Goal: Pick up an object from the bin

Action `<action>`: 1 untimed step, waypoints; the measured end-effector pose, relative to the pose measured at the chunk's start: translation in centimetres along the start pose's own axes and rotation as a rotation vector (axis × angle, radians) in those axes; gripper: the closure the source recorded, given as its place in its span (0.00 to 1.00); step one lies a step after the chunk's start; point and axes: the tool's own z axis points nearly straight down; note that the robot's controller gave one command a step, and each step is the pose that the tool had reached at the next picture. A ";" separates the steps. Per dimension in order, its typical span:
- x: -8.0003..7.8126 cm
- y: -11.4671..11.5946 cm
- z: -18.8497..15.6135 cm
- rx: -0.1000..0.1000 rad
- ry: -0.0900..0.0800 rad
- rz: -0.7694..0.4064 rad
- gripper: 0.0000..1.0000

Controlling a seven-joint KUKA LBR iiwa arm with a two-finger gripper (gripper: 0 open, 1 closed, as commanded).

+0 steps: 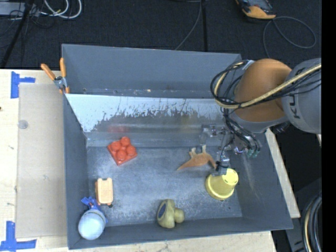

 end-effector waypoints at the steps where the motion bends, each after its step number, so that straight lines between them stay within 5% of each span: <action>1: -0.9 -0.7 2.3 -0.002 0.007 -0.046 0.00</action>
Offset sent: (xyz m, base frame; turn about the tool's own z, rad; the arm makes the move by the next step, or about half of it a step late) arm 0.0223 -0.0107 0.0062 0.2174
